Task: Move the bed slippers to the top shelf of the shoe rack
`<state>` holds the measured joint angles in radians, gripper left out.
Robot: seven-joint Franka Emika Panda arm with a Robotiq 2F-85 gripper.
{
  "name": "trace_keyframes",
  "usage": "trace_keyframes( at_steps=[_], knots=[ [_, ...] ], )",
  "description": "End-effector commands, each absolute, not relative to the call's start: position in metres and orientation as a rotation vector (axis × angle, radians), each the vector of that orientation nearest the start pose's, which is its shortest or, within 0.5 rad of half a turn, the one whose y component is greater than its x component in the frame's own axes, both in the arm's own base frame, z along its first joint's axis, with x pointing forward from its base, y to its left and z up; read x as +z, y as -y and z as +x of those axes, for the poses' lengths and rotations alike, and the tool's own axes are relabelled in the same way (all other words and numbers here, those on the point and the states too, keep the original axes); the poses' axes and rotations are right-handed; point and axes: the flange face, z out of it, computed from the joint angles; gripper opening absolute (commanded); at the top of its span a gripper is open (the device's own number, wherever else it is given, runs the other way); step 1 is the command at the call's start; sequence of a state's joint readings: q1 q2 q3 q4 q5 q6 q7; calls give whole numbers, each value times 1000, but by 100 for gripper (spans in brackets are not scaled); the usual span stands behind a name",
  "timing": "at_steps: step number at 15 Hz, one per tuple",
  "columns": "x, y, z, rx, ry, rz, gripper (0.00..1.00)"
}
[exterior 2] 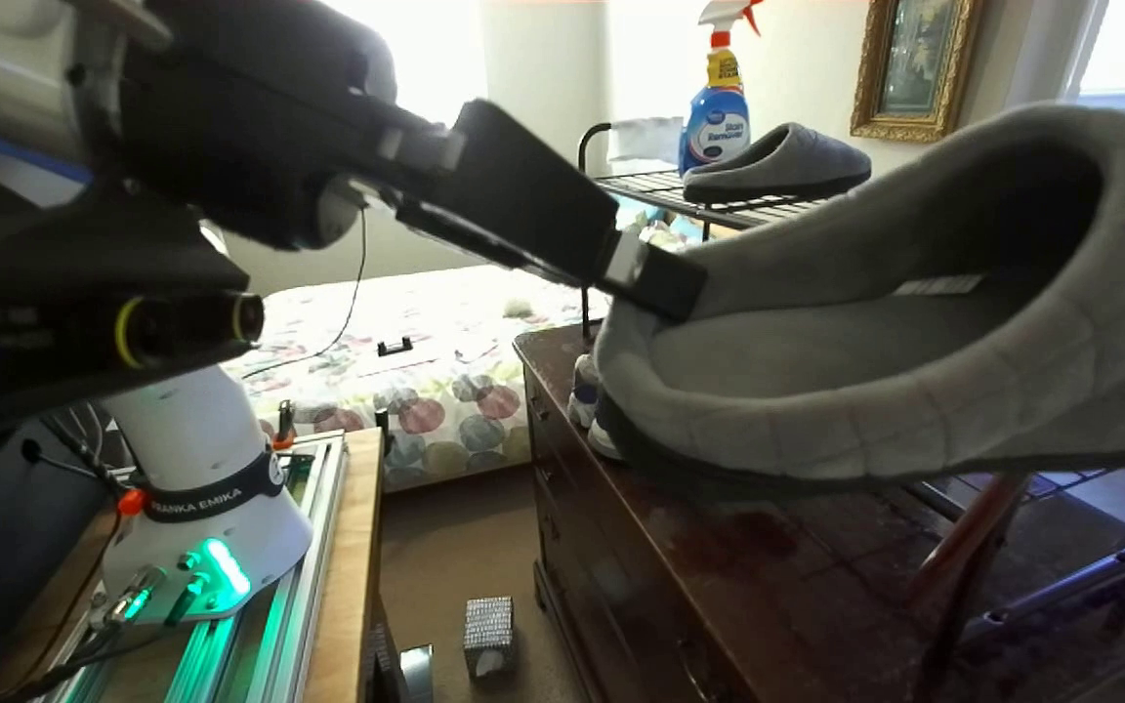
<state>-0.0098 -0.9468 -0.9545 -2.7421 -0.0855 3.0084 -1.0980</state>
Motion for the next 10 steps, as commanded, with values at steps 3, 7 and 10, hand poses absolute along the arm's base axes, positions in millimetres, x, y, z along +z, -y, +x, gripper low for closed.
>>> trace_keyframes(
  at_steps=[3, 7, 10],
  knots=[
    [533, 310, 208, -1805, 285, -3006, 1],
    [574, 269, 227, -1878, 363, -3016, 1],
    [597, 227, 245, -1915, 423, -3003, 1]
  ],
)
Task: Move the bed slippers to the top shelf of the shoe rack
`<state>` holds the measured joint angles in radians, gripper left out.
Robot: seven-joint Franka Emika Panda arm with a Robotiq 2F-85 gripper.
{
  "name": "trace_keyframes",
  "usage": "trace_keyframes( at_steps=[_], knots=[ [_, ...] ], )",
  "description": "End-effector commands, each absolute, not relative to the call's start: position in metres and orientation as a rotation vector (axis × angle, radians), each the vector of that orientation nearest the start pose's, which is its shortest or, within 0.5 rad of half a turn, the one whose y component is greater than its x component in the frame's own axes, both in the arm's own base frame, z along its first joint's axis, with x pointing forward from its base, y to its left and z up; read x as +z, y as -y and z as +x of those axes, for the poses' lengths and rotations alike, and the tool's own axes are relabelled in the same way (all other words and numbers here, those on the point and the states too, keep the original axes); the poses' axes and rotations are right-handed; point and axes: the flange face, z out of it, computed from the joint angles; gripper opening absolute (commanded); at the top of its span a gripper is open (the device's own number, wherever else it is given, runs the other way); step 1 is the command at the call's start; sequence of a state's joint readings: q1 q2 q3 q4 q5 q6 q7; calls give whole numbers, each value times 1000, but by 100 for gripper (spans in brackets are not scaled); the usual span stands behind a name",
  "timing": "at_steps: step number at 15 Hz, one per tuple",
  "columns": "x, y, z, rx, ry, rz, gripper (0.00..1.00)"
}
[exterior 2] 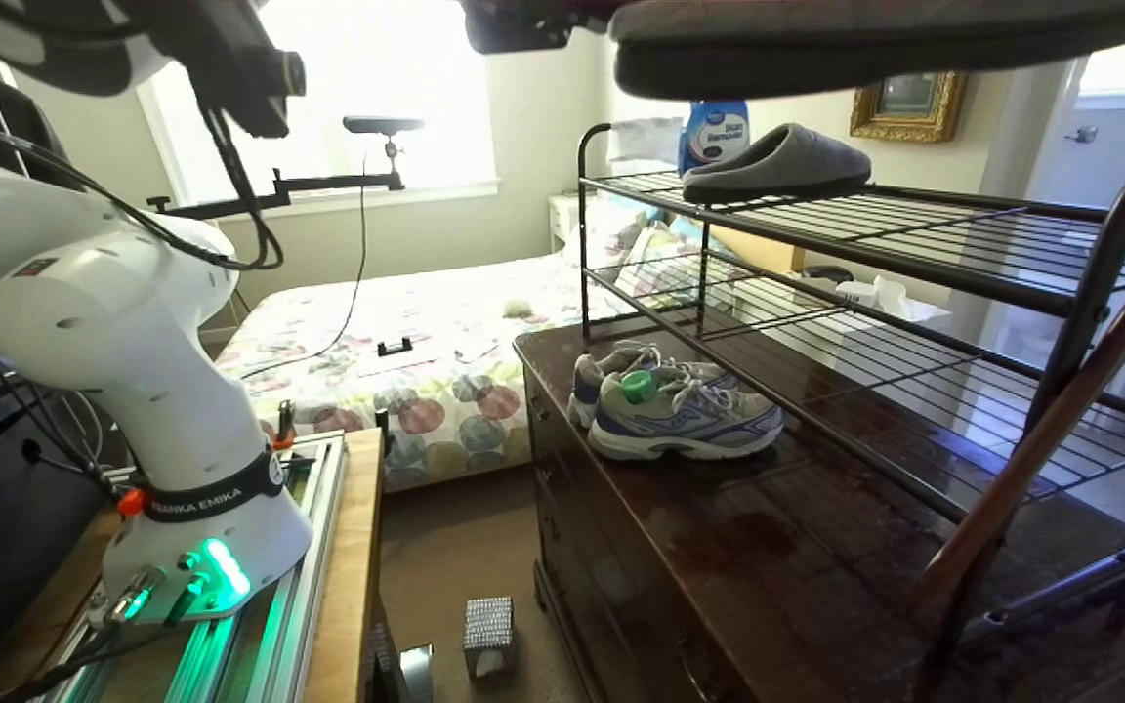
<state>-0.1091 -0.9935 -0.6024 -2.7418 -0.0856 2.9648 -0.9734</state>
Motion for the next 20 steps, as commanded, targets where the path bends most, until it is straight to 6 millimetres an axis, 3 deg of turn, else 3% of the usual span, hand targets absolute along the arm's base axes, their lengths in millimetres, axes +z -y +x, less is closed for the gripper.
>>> trace_keyframes(
  at_steps=[1, 7, 12, 13, 14, 16, 20],
  knots=[
    [604, 212, 253, -1911, 439, -2998, 1],
    [620, 103, 302, -1914, 332, -2968, 1],
    [601, 32, 336, -1896, 37, -3001, 1],
    [594, 25, 341, -1879, 6, -3011, 1],
    [600, 31, 334, -1855, 97, -3009, 5],
    [591, 22, 341, -1834, 39, -3030, 5],
    [590, 25, 342, -1831, 16, -3030, 5]
  ],
)
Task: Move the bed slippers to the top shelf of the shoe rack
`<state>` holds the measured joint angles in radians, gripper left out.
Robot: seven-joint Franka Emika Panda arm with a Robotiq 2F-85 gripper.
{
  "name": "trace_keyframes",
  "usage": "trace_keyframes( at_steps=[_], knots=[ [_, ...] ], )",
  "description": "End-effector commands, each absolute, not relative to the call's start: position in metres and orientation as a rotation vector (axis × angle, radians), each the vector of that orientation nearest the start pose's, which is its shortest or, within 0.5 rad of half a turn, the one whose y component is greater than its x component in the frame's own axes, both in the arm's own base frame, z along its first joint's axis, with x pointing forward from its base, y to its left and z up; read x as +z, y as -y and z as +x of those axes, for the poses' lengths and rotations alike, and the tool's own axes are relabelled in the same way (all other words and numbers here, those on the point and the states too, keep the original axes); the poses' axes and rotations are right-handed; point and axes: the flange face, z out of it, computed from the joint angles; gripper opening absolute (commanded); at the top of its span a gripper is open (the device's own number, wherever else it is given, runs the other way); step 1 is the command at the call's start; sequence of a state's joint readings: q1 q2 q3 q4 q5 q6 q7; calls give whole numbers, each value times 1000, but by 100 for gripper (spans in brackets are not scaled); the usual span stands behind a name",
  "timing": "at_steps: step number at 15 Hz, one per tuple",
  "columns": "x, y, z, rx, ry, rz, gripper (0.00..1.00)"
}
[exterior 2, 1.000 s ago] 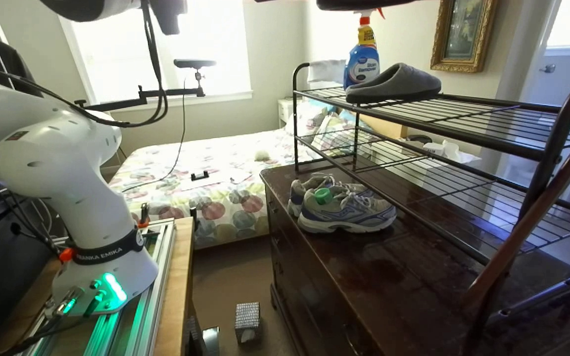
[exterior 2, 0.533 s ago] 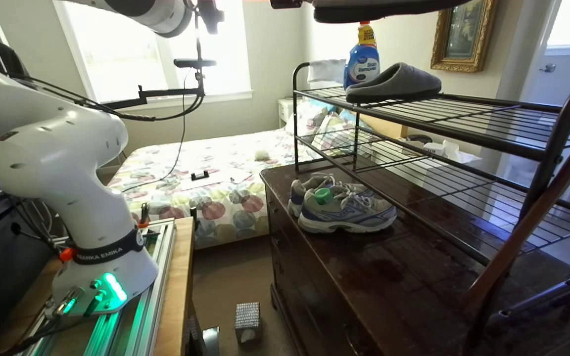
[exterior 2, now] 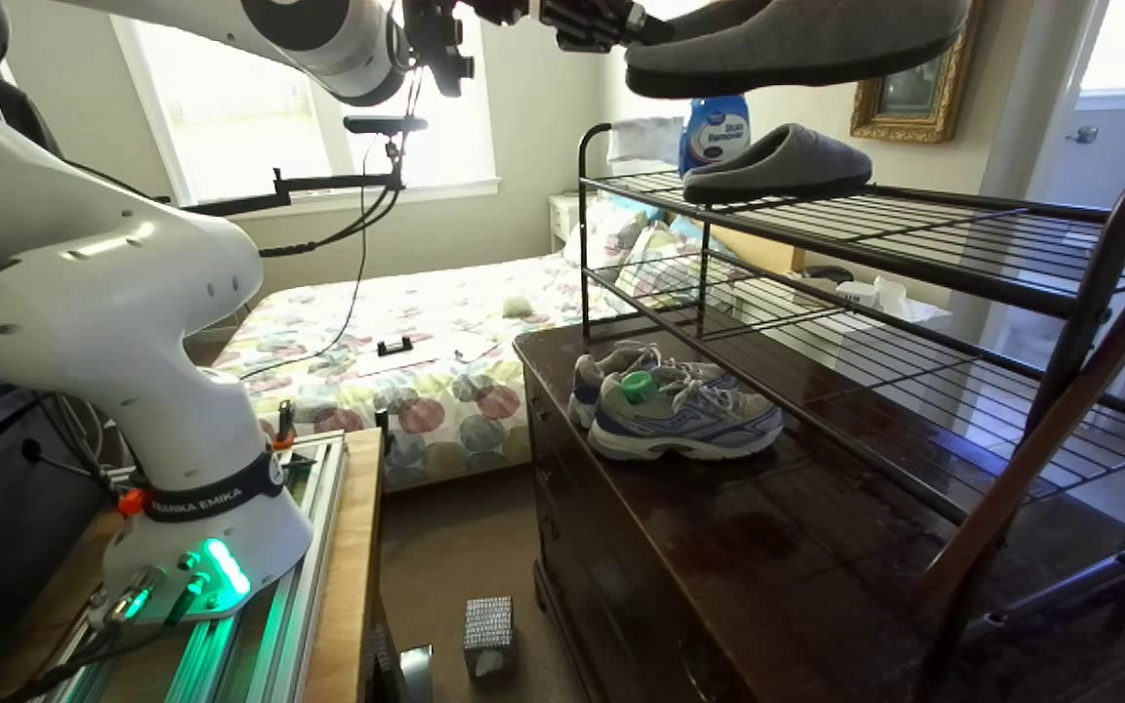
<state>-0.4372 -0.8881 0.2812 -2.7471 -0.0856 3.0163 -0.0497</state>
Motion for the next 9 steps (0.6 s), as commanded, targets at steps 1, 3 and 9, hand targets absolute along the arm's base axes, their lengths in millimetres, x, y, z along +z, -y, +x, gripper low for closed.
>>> trace_keyframes(
  at_steps=[1, 3, 9],
  knots=[
    [590, 25, 342, -1831, 16, -3030, 1],
    [589, 21, 351, -1823, 94, -3031, 1],
    [586, 5, 375, -1712, 500, -2985, 1]
  ],
)
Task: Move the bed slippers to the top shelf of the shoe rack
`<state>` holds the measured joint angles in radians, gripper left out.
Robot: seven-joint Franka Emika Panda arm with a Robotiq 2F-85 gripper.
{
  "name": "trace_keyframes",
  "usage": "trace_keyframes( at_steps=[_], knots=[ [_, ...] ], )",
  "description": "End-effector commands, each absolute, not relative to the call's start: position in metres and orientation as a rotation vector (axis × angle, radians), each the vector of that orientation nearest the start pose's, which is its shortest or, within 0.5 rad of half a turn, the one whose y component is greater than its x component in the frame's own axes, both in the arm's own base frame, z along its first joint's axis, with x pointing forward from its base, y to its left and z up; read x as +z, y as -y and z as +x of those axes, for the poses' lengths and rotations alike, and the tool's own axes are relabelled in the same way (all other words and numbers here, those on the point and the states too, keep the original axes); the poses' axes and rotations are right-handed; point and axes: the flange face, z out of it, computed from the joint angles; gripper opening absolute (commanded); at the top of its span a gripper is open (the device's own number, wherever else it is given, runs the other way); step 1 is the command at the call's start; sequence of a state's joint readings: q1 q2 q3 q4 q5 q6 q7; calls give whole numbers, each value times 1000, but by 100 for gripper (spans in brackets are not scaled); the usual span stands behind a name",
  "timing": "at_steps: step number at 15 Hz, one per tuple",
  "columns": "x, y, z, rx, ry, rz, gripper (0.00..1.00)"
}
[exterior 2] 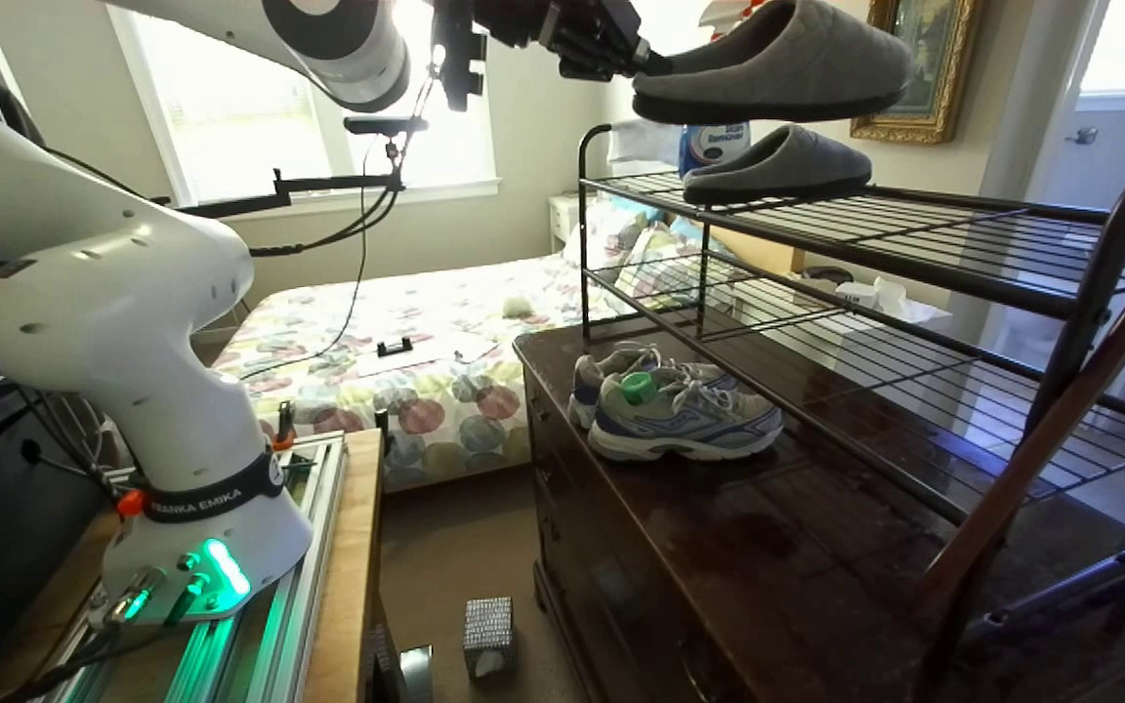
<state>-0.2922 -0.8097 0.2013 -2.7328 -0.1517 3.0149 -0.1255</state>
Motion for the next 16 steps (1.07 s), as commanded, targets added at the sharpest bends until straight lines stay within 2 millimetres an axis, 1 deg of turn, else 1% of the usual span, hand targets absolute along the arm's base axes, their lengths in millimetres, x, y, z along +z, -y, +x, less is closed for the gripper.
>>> trace_keyframes(
  at_steps=[1, 3, 5, 7, 11, 16],
  knots=[
    [589, 3, 380, -1705, 559, -2970, 1],
    [595, 1, 390, -1715, 619, -2950, 1],
    [599, -6, 406, -1717, 670, -2947, 1],
    [602, -6, 420, -1735, 658, -2984, 1],
    [598, -13, 447, -1688, 691, -3044, 1],
    [588, -41, 478, -1557, 815, -3047, 1]
  ],
)
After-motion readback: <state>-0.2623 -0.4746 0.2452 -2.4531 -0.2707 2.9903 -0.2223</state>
